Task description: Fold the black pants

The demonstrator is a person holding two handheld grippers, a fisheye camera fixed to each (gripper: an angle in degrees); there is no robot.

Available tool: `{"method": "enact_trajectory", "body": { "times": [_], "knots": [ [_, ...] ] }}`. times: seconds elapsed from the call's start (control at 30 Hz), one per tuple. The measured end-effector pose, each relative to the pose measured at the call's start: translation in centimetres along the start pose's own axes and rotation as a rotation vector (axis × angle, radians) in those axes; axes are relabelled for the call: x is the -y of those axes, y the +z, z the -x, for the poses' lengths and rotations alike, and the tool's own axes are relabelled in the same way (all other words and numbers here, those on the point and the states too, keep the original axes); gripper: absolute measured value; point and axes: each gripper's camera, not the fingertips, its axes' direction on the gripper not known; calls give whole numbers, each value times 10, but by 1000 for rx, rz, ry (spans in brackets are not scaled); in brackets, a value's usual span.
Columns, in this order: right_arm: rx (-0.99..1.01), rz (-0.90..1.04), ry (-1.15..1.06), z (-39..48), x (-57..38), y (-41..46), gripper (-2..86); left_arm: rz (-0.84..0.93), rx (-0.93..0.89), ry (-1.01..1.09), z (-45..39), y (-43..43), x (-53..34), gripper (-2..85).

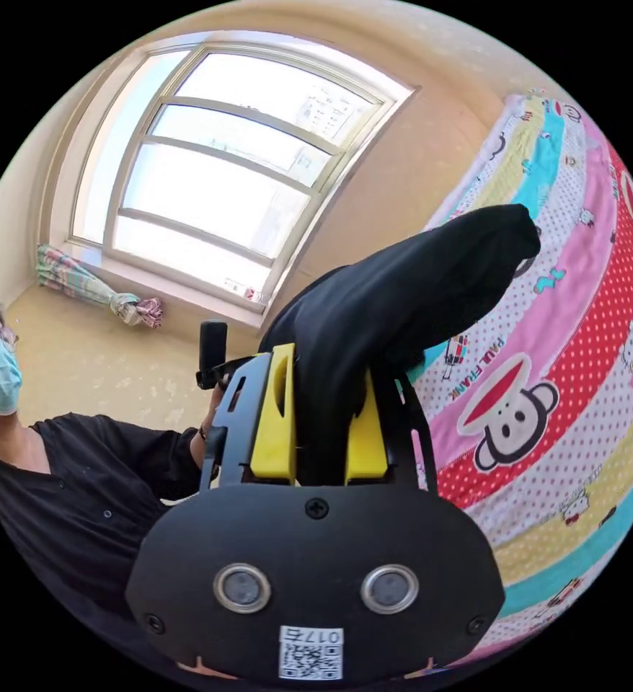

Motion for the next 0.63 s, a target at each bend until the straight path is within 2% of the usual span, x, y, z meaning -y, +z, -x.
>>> {"method": "enact_trajectory", "body": {
  "times": [0.07, 0.13, 0.2, 0.23, 0.3, 0.37, 0.4, 0.5, 0.57, 0.63],
  "knots": [
    [-91, 23, 40, -18, 48, 24, 115, -33, 128, -116, 49, 0, 58, 164],
    [-237, 68, 109, -47, 75, 45, 114, 6, 223, -256, 101, 9, 81, 157],
    [-397, 151, 270, -92, 68, 60, 103, 95, 230, -396, 151, 23, 79, 135],
    [-398, 169, 304, -102, 59, 61, 100, 149, 194, -484, 181, 32, 63, 120],
    [-413, 255, 407, -135, 0, 62, 71, 206, 146, -532, 214, 46, 23, 77],
    [-471, 355, 511, -157, -67, 61, 38, 383, 187, -631, 255, 69, -54, 14],
    [-503, 448, 576, -167, -118, 59, 21, 433, 200, -677, 266, 73, -79, 11],
    [-594, 699, 675, -164, -257, 48, 10, 645, 244, -1022, 322, 71, -227, -1],
    [-645, 840, 703, -146, -334, 40, 8, 865, 179, -1446, 335, 46, -365, -4],
    [-746, 998, 736, -126, -403, 30, 7, 936, 107, -1726, 315, 17, -440, -5]
  ]
}}
